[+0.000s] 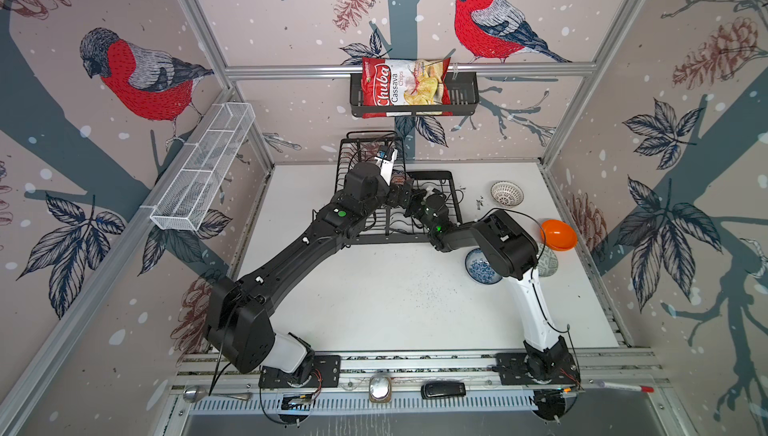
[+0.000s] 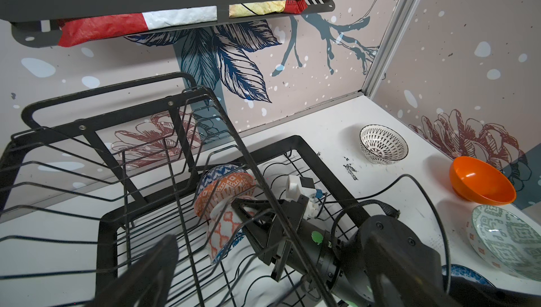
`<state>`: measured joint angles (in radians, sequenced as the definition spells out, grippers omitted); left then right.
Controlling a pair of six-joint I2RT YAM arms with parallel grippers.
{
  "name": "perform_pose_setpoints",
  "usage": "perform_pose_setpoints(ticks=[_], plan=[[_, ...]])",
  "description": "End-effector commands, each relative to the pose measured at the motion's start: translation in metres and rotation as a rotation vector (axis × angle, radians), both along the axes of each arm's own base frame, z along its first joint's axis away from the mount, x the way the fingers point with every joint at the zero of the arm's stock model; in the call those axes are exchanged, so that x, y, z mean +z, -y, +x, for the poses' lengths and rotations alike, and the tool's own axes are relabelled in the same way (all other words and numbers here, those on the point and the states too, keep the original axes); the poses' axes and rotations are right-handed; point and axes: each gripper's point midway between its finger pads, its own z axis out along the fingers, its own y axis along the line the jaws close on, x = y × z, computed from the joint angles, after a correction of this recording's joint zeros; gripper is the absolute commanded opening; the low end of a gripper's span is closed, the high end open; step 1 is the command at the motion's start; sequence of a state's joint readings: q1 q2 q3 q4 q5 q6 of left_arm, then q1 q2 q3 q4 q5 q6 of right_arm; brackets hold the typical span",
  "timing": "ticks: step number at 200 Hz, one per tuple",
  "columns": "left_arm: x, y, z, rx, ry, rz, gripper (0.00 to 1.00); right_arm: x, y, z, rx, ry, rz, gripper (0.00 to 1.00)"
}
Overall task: Load the bowls into the dish rack
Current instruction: 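Press the blue triangle-pattern bowl down into the rack slots with the right gripper, then hold the bowl upright against the white-orange bowl with the right gripper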
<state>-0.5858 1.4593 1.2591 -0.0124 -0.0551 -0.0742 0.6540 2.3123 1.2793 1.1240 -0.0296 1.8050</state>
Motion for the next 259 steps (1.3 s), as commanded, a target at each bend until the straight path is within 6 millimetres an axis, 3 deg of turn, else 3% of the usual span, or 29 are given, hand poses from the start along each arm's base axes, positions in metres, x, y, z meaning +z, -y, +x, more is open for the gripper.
perform_pose_setpoints(ticks=[1, 259], plan=[[0.004, -0.001, -0.001, 0.001, 0.003, -0.007, 0.98, -0.018, -0.001, -0.005, 0.009, -0.067, -0.044, 0.1], [0.007, -0.003, -0.002, 0.007, 0.008, -0.009, 0.98, -0.033, -0.004, -0.011, 0.009, -0.178, -0.051, 0.17]])
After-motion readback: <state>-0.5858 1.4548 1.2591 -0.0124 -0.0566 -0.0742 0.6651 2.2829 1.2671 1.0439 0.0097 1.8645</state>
